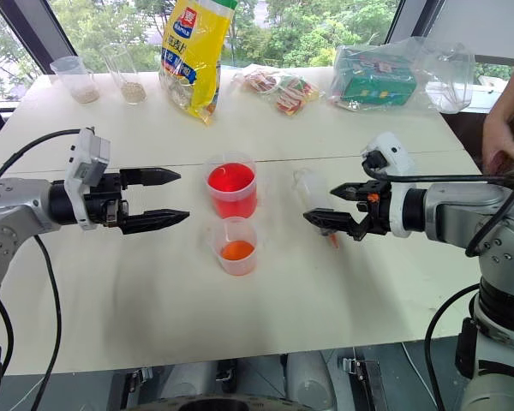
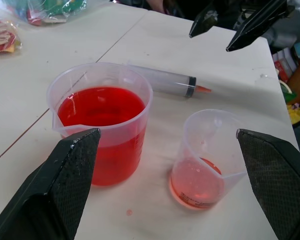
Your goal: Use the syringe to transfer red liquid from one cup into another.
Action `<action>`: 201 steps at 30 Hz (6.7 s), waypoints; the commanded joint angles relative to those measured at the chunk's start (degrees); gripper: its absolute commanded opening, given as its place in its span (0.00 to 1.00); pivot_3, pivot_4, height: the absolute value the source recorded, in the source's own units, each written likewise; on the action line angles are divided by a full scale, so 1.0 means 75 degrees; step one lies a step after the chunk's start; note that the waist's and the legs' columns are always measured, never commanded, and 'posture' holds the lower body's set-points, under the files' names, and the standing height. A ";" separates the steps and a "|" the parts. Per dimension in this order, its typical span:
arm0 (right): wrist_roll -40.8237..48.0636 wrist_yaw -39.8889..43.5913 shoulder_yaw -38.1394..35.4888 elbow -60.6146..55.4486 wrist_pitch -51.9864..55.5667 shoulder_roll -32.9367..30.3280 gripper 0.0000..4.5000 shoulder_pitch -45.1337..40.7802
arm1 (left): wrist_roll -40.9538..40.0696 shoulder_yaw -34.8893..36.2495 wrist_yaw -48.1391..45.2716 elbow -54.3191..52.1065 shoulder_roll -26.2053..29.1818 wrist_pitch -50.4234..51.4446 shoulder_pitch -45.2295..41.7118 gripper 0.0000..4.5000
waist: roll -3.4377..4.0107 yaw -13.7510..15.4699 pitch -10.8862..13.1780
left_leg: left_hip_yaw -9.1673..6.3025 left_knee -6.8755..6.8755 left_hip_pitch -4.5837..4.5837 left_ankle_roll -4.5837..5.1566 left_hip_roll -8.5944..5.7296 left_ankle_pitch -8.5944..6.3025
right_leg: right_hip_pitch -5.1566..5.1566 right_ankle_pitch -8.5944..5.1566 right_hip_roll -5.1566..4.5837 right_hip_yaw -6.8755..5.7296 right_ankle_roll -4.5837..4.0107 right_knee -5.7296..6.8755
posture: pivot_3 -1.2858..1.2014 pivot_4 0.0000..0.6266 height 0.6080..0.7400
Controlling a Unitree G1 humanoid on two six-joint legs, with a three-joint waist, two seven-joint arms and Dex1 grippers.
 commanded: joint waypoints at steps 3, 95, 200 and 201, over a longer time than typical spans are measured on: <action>0.0226 -0.0068 -0.0146 -0.0141 -0.0147 -0.0141 0.99 -0.0064 | -0.0149 0.0280 0.0073 -0.0197 0.0054 -0.0027 -0.0016 1.00 | 0.0000 0.0001 0.0000 | 0.0000 0.0000 0.0000 0.0000 0.0000 0.0000 | 0.0001 0.0000 0.0000 0.0000 0.0001 0.0000 | 0.52 0.24 1.00; -0.3455 0.0511 0.2583 0.5859 -1.1815 0.6309 0.32 -0.0889 | 0.0599 -0.0437 0.0130 0.1876 -0.1314 -0.0460 -0.2913 1.00 | 0.0003 -0.0050 0.0000 | 0.0005 0.0008 0.0040 -0.0039 -0.0003 0.0024 | 0.0008 0.0017 0.0008 0.0004 0.0028 0.0095 | 0.52 0.24 1.00; -0.3099 0.0579 0.2322 0.5615 -1.1382 0.6102 0.32 -0.1559 | 0.1047 -0.0059 -0.0298 0.2735 -0.1108 -0.0316 -0.3212 0.99 | 0.0003 -0.0069 0.0001 | -0.0008 0.0008 0.0047 -0.0054 0.0004 0.0033 | 0.0000 0.0016 0.0011 0.0005 0.0027 0.0119 | 0.52 0.24 1.00; -0.3064 0.0565 0.2303 0.5572 -1.1354 0.6092 0.32 -0.1579 | 0.1019 0.0020 -0.0257 0.2722 -0.1033 -0.0269 -0.3164 0.99 | 0.0002 -0.0067 0.0002 | -0.0007 0.0008 0.0047 -0.0054 0.0004 0.0033 | 0.0000 0.0016 0.0011 0.0004 0.0027 0.0118 | 0.52 0.24 1.00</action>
